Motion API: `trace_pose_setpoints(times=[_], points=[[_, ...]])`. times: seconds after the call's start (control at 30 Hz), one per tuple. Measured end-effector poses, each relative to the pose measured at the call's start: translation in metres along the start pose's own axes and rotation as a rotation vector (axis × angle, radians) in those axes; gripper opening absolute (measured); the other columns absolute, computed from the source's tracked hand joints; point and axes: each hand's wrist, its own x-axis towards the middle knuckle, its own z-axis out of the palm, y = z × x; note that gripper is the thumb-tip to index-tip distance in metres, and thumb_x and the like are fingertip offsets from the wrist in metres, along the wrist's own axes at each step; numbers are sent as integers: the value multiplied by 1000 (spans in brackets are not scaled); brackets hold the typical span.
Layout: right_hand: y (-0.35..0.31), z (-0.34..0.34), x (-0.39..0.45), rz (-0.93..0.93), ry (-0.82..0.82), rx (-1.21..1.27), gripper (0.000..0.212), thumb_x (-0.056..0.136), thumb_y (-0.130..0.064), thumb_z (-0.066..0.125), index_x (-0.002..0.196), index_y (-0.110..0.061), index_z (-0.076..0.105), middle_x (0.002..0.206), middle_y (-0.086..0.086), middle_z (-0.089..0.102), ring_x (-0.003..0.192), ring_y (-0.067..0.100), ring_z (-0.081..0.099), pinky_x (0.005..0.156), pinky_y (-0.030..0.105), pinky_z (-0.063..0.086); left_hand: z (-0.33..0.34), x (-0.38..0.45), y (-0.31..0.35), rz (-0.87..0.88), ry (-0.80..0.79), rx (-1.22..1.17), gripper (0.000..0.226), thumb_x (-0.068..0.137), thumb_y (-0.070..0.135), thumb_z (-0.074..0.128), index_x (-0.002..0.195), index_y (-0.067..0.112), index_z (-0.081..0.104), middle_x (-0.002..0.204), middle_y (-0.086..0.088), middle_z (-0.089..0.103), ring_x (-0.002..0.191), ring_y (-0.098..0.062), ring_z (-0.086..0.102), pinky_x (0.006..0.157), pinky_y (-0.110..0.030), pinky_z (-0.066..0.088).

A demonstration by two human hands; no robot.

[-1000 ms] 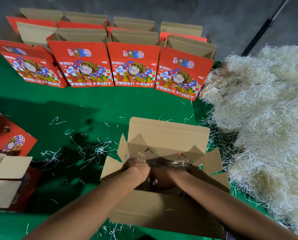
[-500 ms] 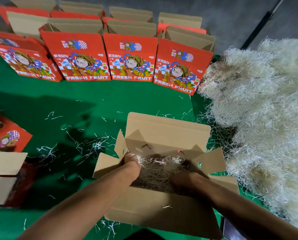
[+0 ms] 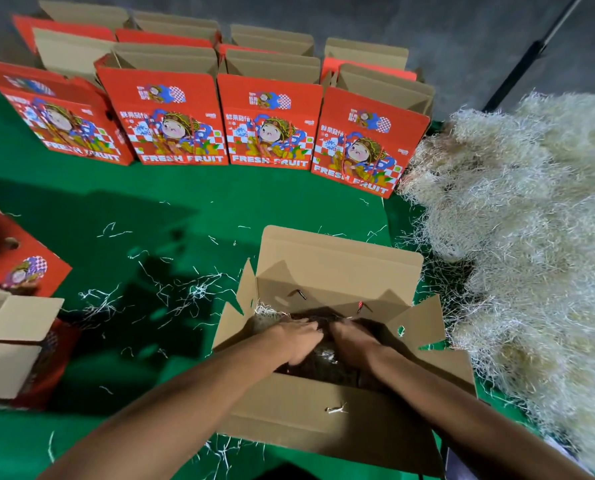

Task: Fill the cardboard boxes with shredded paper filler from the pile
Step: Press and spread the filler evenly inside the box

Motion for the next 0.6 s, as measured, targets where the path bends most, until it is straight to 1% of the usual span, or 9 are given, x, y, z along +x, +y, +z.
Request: trace_pose_setpoints(times=[0.03, 0.1, 0.17, 0.23, 0.3, 0.37, 0.43, 0.53, 0.6], points=[[2, -1, -1, 20, -15, 106, 37, 93, -11, 53, 130, -9, 56, 131, 16, 57, 123, 32, 54, 103, 36, 43, 2, 2, 0, -8, 3, -41, 64, 88, -4, 58, 148, 7, 37, 159, -13, 27, 147, -28, 26, 119, -46, 26], [1, -6, -2, 50, -14, 261, 38, 93, -10, 54, 131, -8, 53, 130, 17, 56, 123, 30, 54, 101, 32, 43, 0, 6, -1, -23, 32, -73, 59, 88, -6, 57, 144, 4, 41, 157, -15, 31, 146, -28, 30, 120, -39, 24], [-2, -8, -5, 28, 22, 374, 41, 91, -6, 58, 131, -6, 53, 130, 18, 58, 122, 25, 54, 96, 26, 42, -3, 12, 0, -45, 89, -127, 47, 88, -5, 60, 133, 4, 51, 143, -15, 47, 135, -31, 45, 114, -39, 34], [-6, -6, -9, -50, 31, 353, 53, 86, -4, 62, 138, -6, 49, 134, 16, 57, 124, 22, 54, 98, 24, 43, -5, 14, 2, -62, 90, -133, 42, 89, -3, 61, 130, 4, 55, 134, -14, 54, 126, -31, 53, 108, -41, 41], [-5, -3, -11, -114, -16, 223, 64, 87, -8, 64, 146, -7, 38, 139, 16, 53, 129, 28, 51, 103, 26, 39, -3, 14, 0, -42, 52, -71, 39, 93, -2, 54, 132, 3, 54, 136, -16, 53, 129, -32, 50, 110, -42, 39], [-3, 0, -12, -187, -36, 35, 65, 93, -13, 61, 151, -8, 32, 147, 15, 46, 133, 30, 47, 104, 27, 35, -1, 16, -1, 11, 33, 34, 36, 97, 2, 48, 133, 4, 55, 138, -15, 52, 133, -31, 46, 111, -43, 37], [1, 0, -12, -222, -59, -147, 59, 97, -16, 55, 152, -11, 33, 152, 14, 40, 134, 32, 46, 108, 35, 37, -2, 18, -1, 46, 1, 150, 34, 98, 0, 48, 130, 4, 59, 134, -15, 57, 128, -31, 51, 106, -44, 42], [1, -1, -14, -239, -89, -482, 48, 102, -21, 47, 149, -17, 39, 156, 11, 33, 129, 37, 49, 102, 50, 45, -2, 18, -6, 14, -56, 266, 34, 93, -3, 56, 126, 5, 63, 128, -17, 62, 120, -35, 57, 98, -48, 49], [-1, -2, -14, -202, -69, -578, 44, 103, -22, 44, 148, -19, 41, 154, 11, 38, 129, 37, 51, 100, 52, 44, -3, 16, -11, -18, -79, 314, 36, 93, -3, 56, 127, 5, 62, 129, -17, 61, 121, -37, 57, 96, -51, 50]])
